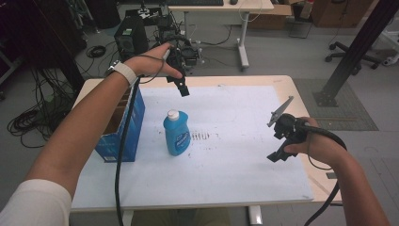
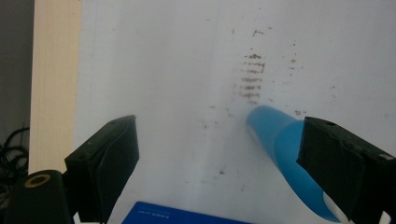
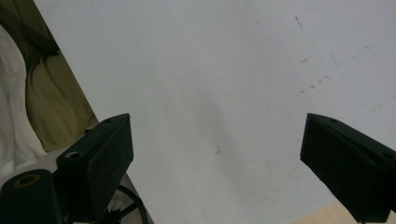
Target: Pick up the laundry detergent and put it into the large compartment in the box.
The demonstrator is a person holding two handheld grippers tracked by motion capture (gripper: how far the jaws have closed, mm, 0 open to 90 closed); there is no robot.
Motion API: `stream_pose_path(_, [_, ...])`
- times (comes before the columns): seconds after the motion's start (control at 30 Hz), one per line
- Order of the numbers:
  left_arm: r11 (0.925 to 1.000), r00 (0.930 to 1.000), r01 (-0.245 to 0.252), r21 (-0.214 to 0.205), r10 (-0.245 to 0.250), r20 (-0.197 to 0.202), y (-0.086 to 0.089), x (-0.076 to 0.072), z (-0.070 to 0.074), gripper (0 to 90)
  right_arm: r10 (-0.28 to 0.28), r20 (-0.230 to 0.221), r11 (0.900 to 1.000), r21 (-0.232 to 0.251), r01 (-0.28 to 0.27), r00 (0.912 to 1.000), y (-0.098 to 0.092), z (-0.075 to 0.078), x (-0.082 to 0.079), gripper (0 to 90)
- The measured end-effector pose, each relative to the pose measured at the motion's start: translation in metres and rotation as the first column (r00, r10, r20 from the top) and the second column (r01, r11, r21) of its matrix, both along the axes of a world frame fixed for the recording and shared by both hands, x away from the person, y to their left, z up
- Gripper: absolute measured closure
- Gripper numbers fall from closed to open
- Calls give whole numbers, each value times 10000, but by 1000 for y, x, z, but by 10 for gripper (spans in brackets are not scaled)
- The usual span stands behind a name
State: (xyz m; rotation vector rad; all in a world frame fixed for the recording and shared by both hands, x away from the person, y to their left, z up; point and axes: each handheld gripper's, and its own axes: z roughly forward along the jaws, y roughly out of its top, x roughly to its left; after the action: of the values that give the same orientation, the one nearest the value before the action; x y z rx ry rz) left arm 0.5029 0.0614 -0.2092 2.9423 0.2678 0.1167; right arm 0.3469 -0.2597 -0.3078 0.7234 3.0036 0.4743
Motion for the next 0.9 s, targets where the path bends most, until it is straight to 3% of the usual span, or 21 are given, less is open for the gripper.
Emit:
stream_pose_path(0.43, [9990,9989,-425,-147,427,166,4,-3,9,127,71,202,10000,66,-72,9998,1,6,0,96])
stream_pose_path(0.57, [9983,9982,-589,-21,589,122,6,-4,11,138,83,262,9999,113,-86,9996,2,7,-1,96])
stream_pose_path(0.67, [9953,9956,-930,-269,934,126,6,-7,16,133,106,244,9999,101,-108,9996,3,6,-2,96])
stream_pose_path(0.9, [9892,9895,-1442,-254,1443,31,4,-15,24,108,44,343,9999,155,-49,9994,1,8,-3,96])
